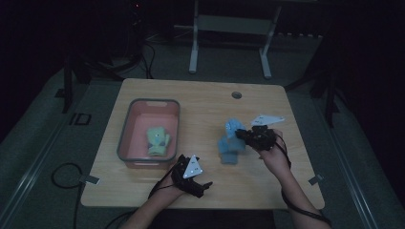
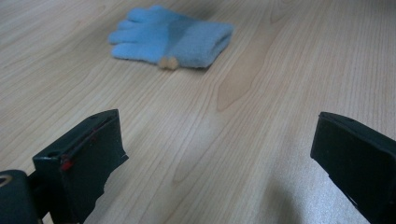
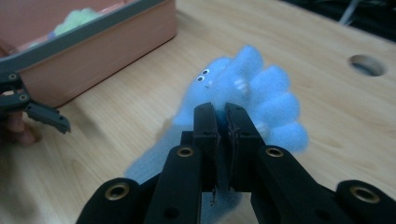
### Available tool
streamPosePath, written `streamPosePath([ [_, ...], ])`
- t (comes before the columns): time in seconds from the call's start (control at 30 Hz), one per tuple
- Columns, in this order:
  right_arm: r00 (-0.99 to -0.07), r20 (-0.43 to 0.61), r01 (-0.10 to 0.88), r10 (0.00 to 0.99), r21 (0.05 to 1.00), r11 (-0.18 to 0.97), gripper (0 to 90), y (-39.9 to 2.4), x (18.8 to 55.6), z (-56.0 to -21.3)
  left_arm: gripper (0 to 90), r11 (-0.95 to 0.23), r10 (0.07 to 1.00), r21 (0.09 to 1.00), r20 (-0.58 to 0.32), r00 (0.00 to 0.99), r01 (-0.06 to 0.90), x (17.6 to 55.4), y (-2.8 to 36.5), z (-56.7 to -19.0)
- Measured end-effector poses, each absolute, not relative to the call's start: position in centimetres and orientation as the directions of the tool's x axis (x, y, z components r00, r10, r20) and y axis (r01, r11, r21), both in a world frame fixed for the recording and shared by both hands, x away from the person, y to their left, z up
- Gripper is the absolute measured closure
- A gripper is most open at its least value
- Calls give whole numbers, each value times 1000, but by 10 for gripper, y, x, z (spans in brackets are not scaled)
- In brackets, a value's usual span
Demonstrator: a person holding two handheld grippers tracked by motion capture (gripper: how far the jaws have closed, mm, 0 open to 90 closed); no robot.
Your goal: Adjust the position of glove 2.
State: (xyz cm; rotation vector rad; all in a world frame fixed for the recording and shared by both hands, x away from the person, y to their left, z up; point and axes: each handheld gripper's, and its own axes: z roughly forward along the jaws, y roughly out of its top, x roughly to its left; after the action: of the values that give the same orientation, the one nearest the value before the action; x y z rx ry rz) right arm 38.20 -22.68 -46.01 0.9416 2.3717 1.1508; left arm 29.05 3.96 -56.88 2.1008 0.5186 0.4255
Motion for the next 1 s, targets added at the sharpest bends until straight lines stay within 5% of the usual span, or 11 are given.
streamPosePath([
  [0.63, -727, 37, 525, 686, 674, 520, 827, -212, 395, -522, 26, -503, 514, 841, 104, 852, 201, 290, 38, -569],
  [1.0, -724, 52, 549, 688, 648, 528, 728, -208, 397, -537, 26, -495, 519, 847, 111, 847, 193, 288, 38, -565],
])
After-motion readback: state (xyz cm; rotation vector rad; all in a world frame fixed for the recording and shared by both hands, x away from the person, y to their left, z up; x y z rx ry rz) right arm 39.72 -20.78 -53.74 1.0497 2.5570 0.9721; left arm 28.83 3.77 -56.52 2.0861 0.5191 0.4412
